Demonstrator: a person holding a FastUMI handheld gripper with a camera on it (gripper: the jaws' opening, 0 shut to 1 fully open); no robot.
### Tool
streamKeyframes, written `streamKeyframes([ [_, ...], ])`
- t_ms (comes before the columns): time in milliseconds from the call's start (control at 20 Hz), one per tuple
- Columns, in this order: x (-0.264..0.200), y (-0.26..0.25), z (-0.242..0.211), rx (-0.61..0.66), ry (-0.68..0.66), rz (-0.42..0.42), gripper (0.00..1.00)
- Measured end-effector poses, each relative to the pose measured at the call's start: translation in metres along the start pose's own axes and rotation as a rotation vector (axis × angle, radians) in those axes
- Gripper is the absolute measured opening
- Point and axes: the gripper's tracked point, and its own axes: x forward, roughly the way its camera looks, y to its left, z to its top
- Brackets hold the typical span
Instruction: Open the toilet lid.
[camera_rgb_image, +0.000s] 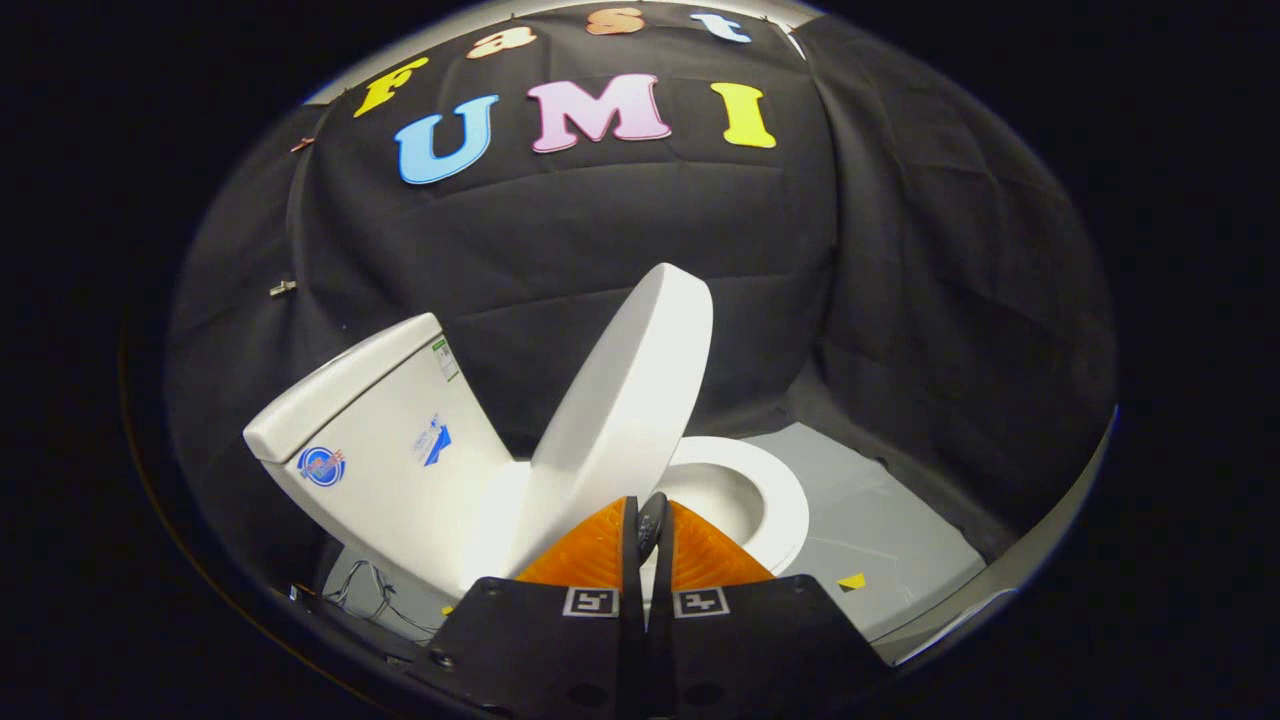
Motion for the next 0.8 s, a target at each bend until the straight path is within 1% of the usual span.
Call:
streamKeyframes([
  [300,-0.016,0.079,0.025,-0.155,-0.084,0.063,0.05],
  [500,-0.022,0.125,0.032,-0.314,-0.119,0.043,0.05],
  [600,-0.025,0.148,0.031,-0.378,-0.135,0.052,0.05],
  [700,-0.023,0.163,0.030,-0.392,-0.145,0.077,0.05],
  [800,-0.022,0.177,0.027,-0.380,-0.147,0.103,0.05],
])
